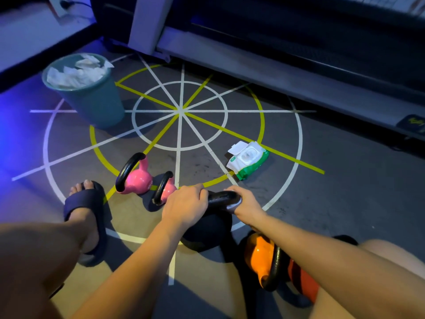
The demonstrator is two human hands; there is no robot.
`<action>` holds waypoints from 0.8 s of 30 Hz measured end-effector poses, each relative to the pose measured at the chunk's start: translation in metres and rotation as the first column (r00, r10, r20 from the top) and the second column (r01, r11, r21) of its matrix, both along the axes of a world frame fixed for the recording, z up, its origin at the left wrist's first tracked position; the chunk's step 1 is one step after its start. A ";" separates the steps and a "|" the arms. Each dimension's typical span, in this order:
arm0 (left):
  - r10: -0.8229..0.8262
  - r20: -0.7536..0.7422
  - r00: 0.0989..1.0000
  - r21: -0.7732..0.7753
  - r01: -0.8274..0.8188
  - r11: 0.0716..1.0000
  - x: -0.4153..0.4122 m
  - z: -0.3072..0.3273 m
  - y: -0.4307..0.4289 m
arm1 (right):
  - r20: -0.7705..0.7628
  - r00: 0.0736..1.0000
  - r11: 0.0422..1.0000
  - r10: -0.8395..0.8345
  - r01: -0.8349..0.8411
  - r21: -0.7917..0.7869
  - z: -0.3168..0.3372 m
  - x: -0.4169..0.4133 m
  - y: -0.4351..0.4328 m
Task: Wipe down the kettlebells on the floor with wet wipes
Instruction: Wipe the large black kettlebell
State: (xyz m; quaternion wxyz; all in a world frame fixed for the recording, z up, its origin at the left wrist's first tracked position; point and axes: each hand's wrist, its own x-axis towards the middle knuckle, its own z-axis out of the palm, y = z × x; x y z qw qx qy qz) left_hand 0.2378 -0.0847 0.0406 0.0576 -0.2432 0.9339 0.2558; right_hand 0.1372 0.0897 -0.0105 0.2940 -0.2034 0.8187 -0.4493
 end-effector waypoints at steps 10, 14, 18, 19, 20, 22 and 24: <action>-0.053 -0.005 0.999 -0.020 0.053 0.998 0.000 0.005 -0.001 | -0.261 0.952 0.986 0.159 -0.141 0.085 0.032 0.008 -0.013; -0.042 -0.002 0.999 0.002 0.042 0.999 0.001 0.005 0.000 | -0.251 0.959 0.990 0.129 -0.111 0.085 0.022 0.003 -0.010; -0.040 -0.012 0.999 0.003 0.040 0.999 0.002 0.006 0.000 | -0.136 0.986 0.994 0.099 -0.093 0.052 0.015 -0.001 -0.005; -0.039 -0.013 0.999 0.000 0.039 0.999 0.002 0.007 0.000 | -0.110 0.989 0.995 0.097 -0.092 0.047 0.014 -0.002 -0.005; -0.039 -0.011 0.999 -0.004 0.039 0.999 0.002 0.007 0.001 | -0.093 0.990 0.994 0.104 -0.100 0.045 0.015 -0.002 -0.004; -0.038 -0.013 0.999 -0.011 0.038 0.999 0.002 0.008 0.001 | -0.101 0.990 0.994 0.102 -0.098 0.043 0.014 -0.001 -0.004; -0.032 -0.012 0.999 -0.008 0.032 0.999 0.002 0.009 0.001 | -0.158 0.984 0.995 0.088 -0.080 0.055 0.016 0.002 -0.006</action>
